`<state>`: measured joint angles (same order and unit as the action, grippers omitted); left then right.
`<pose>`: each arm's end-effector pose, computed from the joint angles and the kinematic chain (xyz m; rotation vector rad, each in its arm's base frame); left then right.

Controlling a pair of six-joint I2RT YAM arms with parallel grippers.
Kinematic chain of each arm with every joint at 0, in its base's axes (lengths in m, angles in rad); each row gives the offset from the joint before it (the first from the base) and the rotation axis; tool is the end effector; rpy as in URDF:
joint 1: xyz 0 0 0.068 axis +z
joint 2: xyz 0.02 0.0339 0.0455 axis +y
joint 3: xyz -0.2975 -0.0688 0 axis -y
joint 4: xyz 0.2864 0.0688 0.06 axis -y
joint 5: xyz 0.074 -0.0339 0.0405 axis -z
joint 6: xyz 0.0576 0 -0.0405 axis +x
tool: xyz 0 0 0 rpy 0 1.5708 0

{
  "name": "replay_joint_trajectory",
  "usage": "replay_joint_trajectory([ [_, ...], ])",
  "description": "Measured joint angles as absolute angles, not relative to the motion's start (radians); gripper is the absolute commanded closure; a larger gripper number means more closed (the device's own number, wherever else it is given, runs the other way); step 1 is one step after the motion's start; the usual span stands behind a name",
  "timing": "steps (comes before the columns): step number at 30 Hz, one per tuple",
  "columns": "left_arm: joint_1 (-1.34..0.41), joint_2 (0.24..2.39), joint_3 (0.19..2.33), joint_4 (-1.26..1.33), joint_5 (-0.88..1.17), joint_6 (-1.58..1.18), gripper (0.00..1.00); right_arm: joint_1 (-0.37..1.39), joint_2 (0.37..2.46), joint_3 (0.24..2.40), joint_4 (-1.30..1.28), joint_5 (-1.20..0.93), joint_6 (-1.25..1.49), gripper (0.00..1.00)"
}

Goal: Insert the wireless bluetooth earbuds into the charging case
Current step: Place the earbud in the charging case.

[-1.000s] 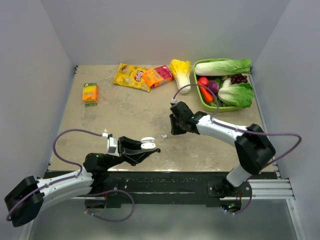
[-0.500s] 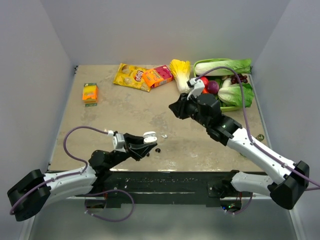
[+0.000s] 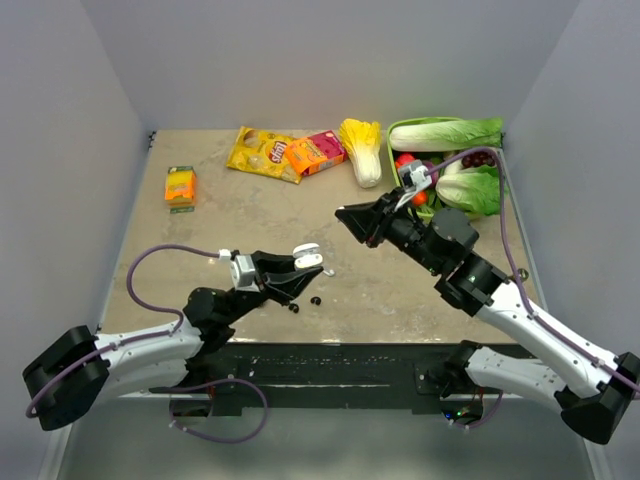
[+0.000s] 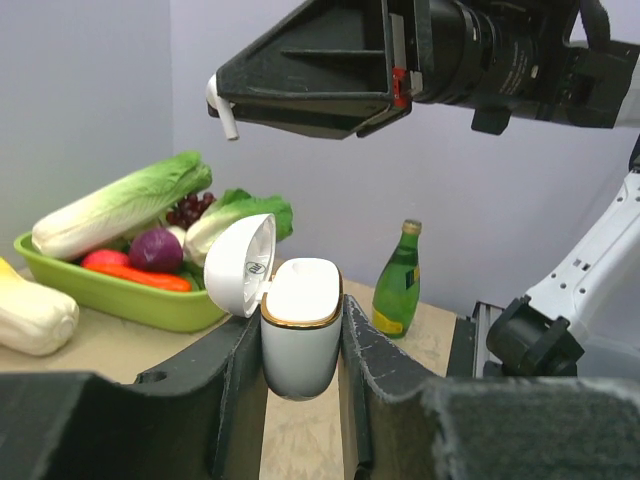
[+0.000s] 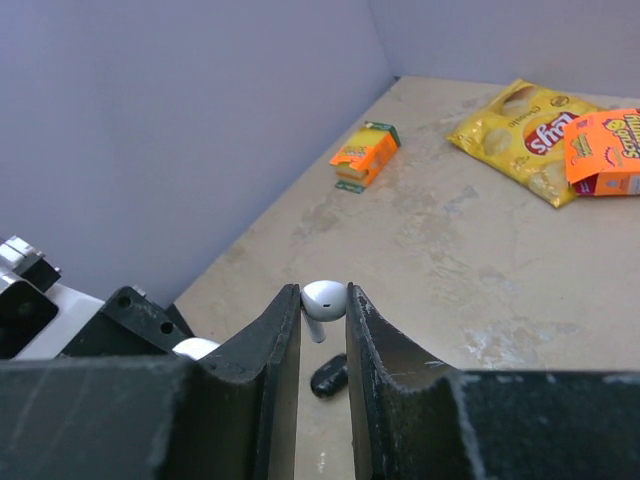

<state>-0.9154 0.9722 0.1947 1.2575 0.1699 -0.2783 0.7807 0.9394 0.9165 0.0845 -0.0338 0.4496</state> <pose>0.1230 -0.1760 0.2615 0.5181 1.0511 -1.1566 0.1858 0.1868 0.4152 -0.2912 1.5689 1.0013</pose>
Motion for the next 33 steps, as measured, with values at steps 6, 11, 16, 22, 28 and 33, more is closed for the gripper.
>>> replay_joint_trajectory([
  [6, -0.915, 0.948, 0.217, 1.270, 0.170, -0.252, 1.00, 0.781, 0.911, 0.937, 0.111, -0.074, 0.541, 1.00],
  [11, -0.915, 0.929, 0.217, 1.270, 0.170, -0.241, 1.00, 0.781, 0.893, 0.939, 0.174, -0.127, 0.603, 1.00],
  [16, -0.915, 0.928, 0.217, 1.271, 0.172, -0.220, 1.00, 0.786, 0.888, 0.933, 0.260, -0.210, 0.579, 1.00],
  [22, -0.915, 0.979, 0.237, 1.271, 0.198, -0.186, 1.00, 0.849, 0.868, 0.891, 0.314, -0.239, 0.473, 1.00],
  [28, -0.915, 1.054, 0.255, 1.269, 0.229, -0.159, 1.00, 0.922, 0.883, 0.891, 0.305, -0.238, 0.382, 1.00],
  [33, -0.915, 1.076, 0.279, 1.266, 0.235, -0.147, 1.00, 0.943, 0.896, 0.888, 0.292, -0.234, 0.345, 1.00],
])
